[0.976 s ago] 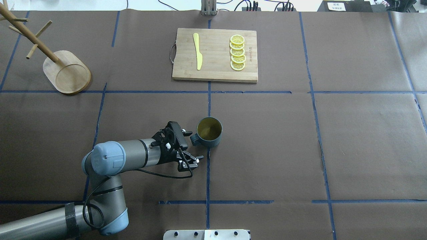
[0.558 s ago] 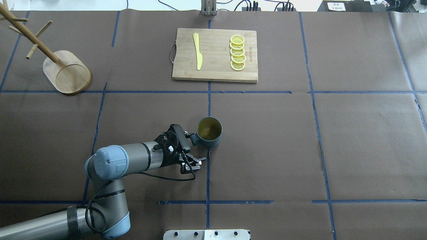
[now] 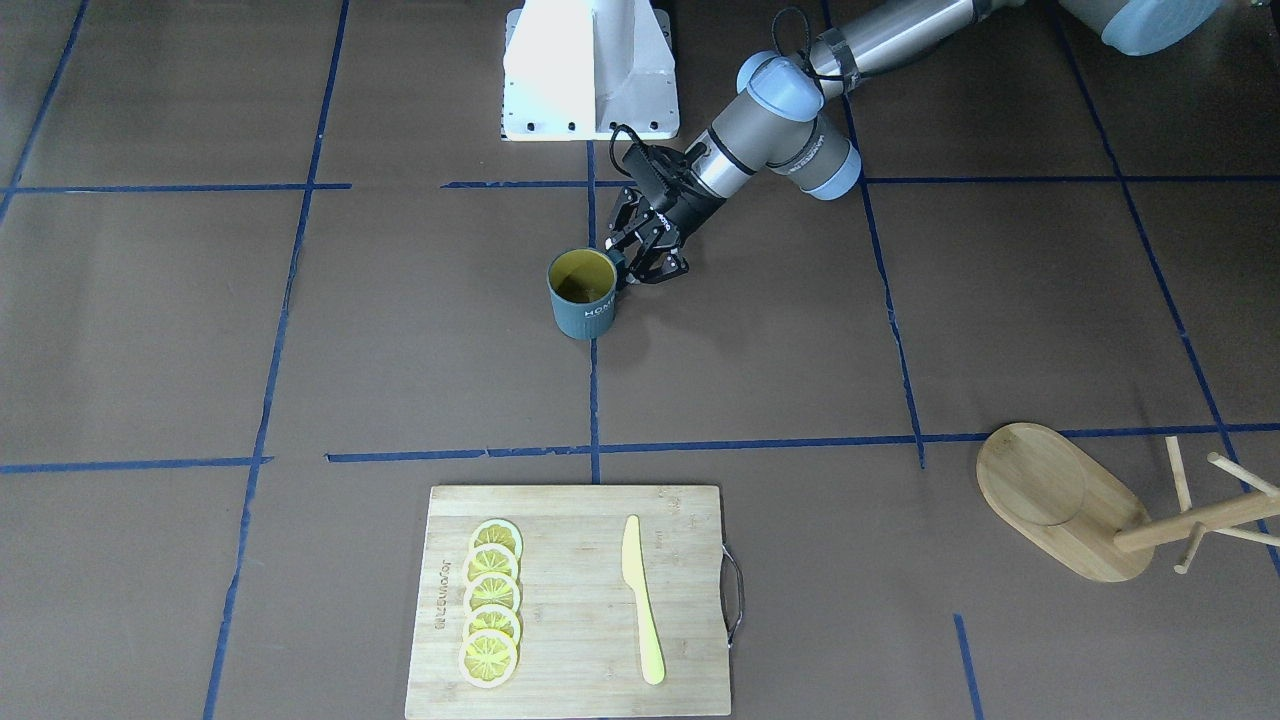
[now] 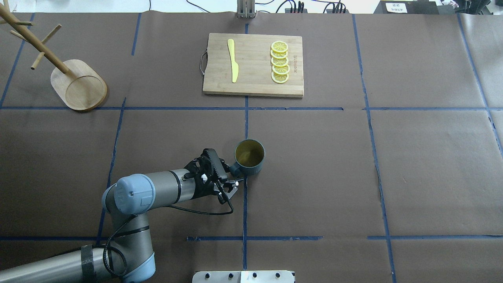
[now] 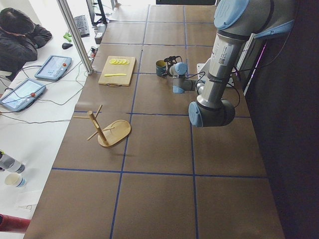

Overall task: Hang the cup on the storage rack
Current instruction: 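Close the left gripper on the teal mug's handle, then lift the mug with the left gripper and carry it toward the wooden rack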

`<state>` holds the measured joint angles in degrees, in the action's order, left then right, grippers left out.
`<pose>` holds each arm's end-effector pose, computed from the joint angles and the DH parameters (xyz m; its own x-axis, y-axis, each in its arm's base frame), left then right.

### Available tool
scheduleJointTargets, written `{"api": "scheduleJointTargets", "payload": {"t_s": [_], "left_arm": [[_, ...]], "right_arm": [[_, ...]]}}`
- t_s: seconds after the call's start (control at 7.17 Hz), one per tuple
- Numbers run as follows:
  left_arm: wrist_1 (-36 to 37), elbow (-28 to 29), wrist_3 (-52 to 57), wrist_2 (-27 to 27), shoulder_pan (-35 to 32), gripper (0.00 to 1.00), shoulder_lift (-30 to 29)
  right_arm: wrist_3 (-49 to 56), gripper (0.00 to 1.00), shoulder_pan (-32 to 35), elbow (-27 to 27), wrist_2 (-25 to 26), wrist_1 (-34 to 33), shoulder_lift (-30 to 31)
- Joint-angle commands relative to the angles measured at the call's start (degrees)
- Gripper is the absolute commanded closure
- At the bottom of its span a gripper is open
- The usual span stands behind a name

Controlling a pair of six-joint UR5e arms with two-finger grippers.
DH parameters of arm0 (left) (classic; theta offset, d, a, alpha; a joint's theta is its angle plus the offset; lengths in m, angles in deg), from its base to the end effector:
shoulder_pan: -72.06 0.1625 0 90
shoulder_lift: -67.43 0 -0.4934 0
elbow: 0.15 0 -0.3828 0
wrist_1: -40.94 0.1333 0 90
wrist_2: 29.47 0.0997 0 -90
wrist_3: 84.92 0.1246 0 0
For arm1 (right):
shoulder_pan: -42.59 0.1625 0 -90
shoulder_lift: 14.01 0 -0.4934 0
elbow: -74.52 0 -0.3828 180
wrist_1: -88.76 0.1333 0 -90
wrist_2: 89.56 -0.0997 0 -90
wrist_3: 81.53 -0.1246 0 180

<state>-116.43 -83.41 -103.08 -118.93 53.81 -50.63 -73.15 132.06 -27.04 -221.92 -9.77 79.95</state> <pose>0.6374 -0.3518 0.3619 0.3128 0.8973 -0.3114 0.0798 0.3019 0.9500 0.0452 -0.4440 0.6978 0.7298 -0.1417 0.6689 0.1168 0.9897 0.0821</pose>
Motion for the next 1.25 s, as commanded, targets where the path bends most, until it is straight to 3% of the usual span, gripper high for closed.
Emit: {"api": "scheduleJointTargets", "payload": {"t_s": [0.0,0.28,0.56,0.84,1.12], "left_arm": [[-0.30,-0.23,-0.55,-0.11,-0.21,1.00,-0.07],[-0.83,-2.24,-5.61,-0.19,-1.35,1.00,0.02],[-0.83,-4.62,-19.40,-0.37,-3.80,1.00,0.72],[-1.35,-4.72,-45.66,-0.80,-9.58,1.00,2.38],[-4.95,-4.81,-62.41,-5.01,-13.90,1.00,3.26]], "right_arm": [[0.23,0.00,0.00,-0.48,0.00,0.00,0.09],[0.32,0.00,0.00,-0.57,0.09,0.00,0.09],[0.32,0.00,0.00,-0.66,0.09,0.00,-0.08],[0.32,0.00,0.00,-0.74,0.09,0.35,-0.17],[0.31,0.00,0.00,-1.01,0.09,0.35,-0.26]]}}
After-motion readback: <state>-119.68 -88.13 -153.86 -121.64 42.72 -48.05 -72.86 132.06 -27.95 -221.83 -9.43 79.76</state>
